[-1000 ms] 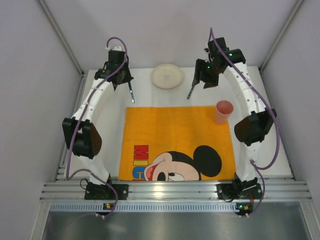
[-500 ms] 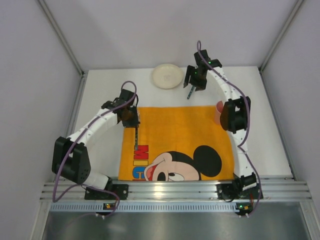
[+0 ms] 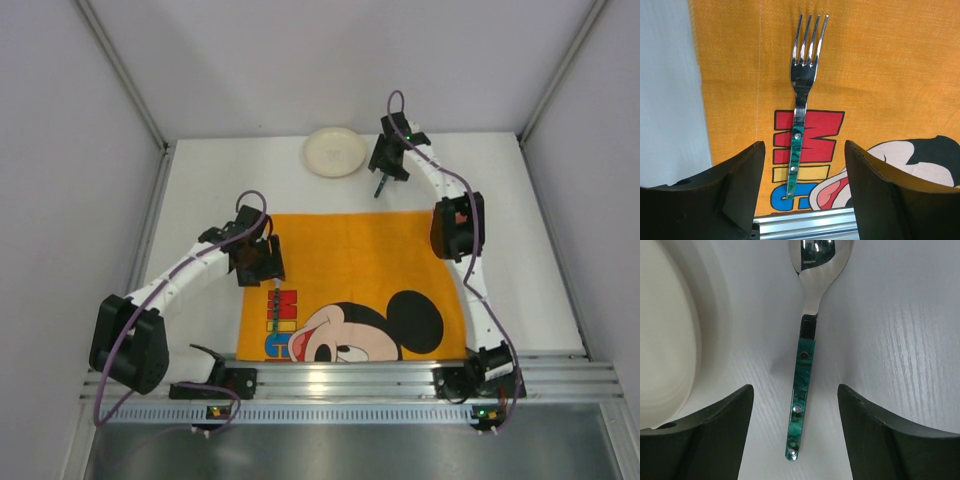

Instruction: Set the dinner table for one person

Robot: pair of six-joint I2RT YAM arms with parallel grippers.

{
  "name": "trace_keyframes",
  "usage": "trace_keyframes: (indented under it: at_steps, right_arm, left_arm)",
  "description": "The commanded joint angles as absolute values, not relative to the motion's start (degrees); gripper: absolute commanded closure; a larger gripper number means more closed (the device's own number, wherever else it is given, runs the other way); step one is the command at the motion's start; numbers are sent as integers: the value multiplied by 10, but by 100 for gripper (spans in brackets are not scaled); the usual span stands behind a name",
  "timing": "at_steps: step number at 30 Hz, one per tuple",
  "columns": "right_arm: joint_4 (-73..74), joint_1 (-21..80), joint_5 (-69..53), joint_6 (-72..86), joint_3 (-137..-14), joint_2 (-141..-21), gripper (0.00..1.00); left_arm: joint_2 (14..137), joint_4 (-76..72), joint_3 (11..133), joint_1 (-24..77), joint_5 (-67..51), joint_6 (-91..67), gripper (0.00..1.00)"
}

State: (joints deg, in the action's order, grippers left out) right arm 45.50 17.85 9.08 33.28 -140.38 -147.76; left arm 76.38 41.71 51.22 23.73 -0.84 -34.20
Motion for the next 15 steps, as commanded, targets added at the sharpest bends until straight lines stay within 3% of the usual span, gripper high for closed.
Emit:
trace_keyframes:
  at_steps: [1,4,6,10,15]
  right_arm:
    - [426,183,126,355,-1441,-1503,32]
    - [431,184,120,354,-1455,-1518,36]
    - [439,185,123,354,-1470,-1534,44]
    - [484,190,124,356,-1499,-1564,75]
    - [507,197,140,347,-1501,-1568,82]
  left_arm:
    - [747,417,517,240,-13,-351,30]
    - [754,418,523,240,-14,-348,30]
    - [759,419,528,240,-12,-342,30]
    - [783,420,540,239,-10,-334,31]
    - [795,418,553,239,-12,-327,32]
